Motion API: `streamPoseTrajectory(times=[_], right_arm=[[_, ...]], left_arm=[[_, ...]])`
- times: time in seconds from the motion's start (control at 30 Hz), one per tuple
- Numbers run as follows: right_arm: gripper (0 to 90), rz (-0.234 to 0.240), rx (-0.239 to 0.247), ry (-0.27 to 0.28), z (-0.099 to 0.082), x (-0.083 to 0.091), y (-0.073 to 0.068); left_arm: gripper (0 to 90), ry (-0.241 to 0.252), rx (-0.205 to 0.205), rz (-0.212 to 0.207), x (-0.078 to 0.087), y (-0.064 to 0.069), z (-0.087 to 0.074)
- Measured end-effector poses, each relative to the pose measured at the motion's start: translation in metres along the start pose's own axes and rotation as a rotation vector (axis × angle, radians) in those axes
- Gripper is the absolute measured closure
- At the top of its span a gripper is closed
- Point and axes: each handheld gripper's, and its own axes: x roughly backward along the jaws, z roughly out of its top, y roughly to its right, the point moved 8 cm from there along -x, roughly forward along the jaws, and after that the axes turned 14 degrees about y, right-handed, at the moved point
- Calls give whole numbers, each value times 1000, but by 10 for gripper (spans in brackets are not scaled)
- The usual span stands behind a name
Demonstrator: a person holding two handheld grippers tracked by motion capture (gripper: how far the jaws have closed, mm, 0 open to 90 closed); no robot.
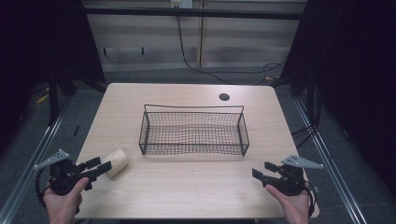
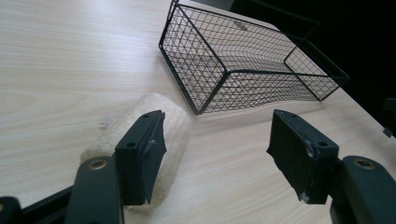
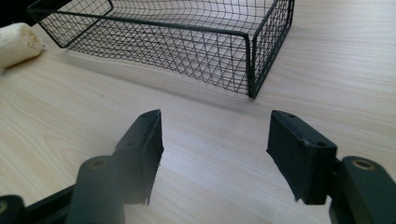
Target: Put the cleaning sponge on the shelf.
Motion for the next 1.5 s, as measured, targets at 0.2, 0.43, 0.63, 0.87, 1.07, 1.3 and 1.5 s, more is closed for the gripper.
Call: streamPoseTrajectory(times=[0.2,0.43,0.63,0.87,1.07,1.3,1.5], right_arm=[[303,25,5,-18,-1,0,-4],[315,68,21,-37,-3,-1,-14],[267,69,1,-50,-4,-2,-12],[232,77,-1,-71,-7,-4,-13],[223,77,1,-79,-7,-5,-14],[222,94,5,-93,-9,-6,-16],[215,102,1,-109,-10,-7,-19]], left_arm=[[351,-23,44,-33,0,5,-3],[263,-108,-37,-47,-1,23,-6],[245,-240,-147,-64,-4,30,-9],[271,-335,-193,-62,-9,30,0],[264,-425,-228,-50,-17,29,4],[264,-515,-257,-40,-25,24,8],[235,-542,-251,-13,-29,16,1]])
